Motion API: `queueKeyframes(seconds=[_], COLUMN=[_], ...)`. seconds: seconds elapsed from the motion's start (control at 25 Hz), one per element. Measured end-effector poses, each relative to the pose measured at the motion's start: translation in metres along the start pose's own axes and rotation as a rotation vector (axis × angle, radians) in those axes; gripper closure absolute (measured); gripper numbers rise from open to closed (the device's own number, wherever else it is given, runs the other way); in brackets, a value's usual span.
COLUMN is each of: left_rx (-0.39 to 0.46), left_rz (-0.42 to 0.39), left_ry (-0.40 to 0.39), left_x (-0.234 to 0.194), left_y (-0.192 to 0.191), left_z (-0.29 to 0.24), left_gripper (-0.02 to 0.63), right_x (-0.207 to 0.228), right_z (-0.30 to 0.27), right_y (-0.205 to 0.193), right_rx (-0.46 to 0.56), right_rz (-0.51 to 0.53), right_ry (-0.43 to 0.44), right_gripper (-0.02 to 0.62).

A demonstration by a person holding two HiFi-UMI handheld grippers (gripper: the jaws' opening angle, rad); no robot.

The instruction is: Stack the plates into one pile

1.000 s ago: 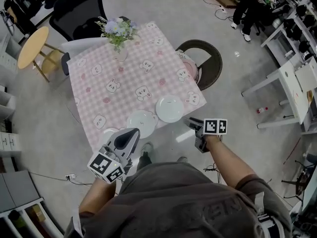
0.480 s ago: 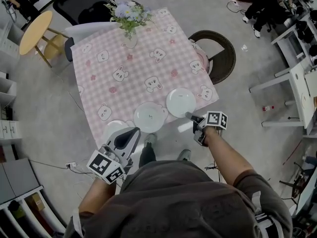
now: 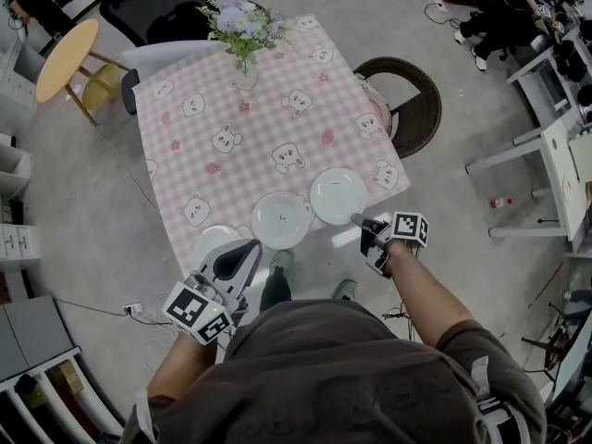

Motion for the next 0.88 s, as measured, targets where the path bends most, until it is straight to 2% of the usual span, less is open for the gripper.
queueKeyframes(seconds=[0.24,0.52,0.68,0.88], left_rx=[0.011,0.025,0.039,0.061], left_rz=[-0.005,-0.014,-0.018,-0.019], left_ry=[-0.012,-0.023,-0.021,-0.004], left_x=[0.003,0.005,0.007,0.006], left_y=[0.005,0.008,0.012,0.014], left_z=[-0.006,-0.007,-0.005,0.005], left_gripper=[0.6,0.601,0.6,0.601], right_x=[-0.019,-0.034,-0.053,-0.086], right_z=[0.014,0.032,0.034,0.012], right_y=[0.008,0.02,0.021,0.001], right_rx=[0.048,0.073,0.044,-0.054], right_rz=[-0.008,0.057,0.113,0.174], right_ry=[0.113,0.162,0.189,0.249], right_gripper=[0.594,0.594,0.594,0.594])
Point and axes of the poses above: the fingertips, and each gripper's own axes: z backward along the fingers, x to its right, y out of its top, the point moved 4 cm from there along z, backward along the fingers, and after that the axes turned 5 degrees about y, right-handed, at the moved point
